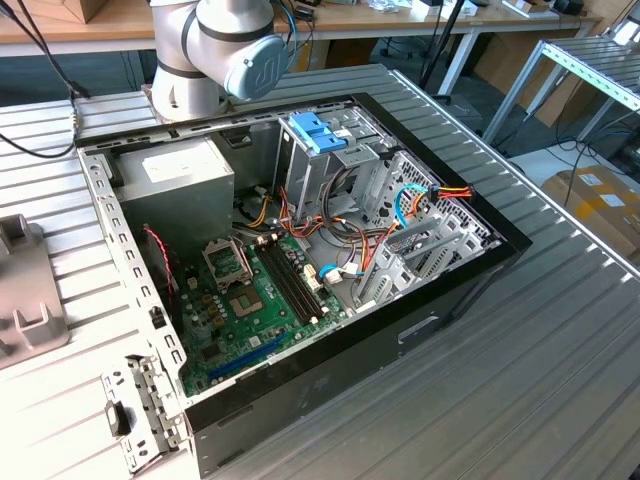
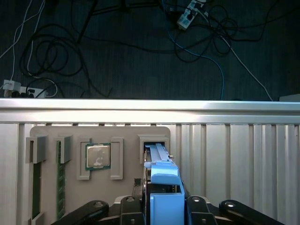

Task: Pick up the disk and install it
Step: 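Pick up the disk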

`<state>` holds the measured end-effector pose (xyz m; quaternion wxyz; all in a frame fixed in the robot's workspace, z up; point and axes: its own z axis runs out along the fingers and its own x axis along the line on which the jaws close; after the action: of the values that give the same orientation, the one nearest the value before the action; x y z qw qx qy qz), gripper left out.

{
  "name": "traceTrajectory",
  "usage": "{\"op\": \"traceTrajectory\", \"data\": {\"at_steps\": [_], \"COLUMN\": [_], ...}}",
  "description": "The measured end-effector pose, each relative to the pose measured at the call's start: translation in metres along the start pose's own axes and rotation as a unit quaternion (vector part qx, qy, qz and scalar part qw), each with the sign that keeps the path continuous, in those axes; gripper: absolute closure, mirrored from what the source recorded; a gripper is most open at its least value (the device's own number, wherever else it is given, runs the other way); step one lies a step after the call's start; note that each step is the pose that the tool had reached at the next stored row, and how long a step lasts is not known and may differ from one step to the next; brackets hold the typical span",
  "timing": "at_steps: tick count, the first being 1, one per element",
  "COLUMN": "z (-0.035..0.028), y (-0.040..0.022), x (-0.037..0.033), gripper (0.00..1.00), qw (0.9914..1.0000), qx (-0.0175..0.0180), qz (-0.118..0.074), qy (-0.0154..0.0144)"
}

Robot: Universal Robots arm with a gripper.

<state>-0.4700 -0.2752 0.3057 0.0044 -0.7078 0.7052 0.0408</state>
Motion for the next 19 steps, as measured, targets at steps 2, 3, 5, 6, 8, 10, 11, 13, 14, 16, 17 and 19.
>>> {"op": "traceTrajectory", "data": {"at_steps": [2,3,5,6,8,10,11,13,14,16,17,19], "z": [-0.0013,-0.0019,-0.0043,-0.0049,-0.0067,-0.0081,-0.0085,-0.0097,-0.0101,-0.0110,-0.0117,-0.0126], "y": [0.0001,0.0001,0.0002,0.0003,0.0004,0.0004,0.0005,0.0005,0.0005,0.0006,0.0006,0.0007], "x": [-0.0001,-0.0001,-0.0003,-0.0003,-0.0004,-0.0005,-0.0005,-0.0006,-0.0006,-0.0007,-0.0007,-0.0008], "gripper": [0.63,0.63,0.63,0.63,0.63,0.63,0.63,0.63,0.63,0.63,0.63,0.63], "qw": [1.00000,1.00000,1.00000,1.00000,1.00000,1.00000,1.00000,1.00000,1.00000,1.00000,1.00000,1.00000], "qx": [0.0000,0.0000,0.0000,0.0000,0.0000,0.0000,0.0001,0.0001,0.0000,0.0000,-0.0001,0.0000], "qz": [0.000,0.000,0.000,0.000,0.000,0.000,0.000,0.000,0.000,0.000,0.000,0.000], "qy": [-0.0001,-0.0002,-0.0008,-0.0010,-0.0014,-0.0016,-0.0017,-0.0019,-0.0020,-0.0022,-0.0024,-0.0026]}}
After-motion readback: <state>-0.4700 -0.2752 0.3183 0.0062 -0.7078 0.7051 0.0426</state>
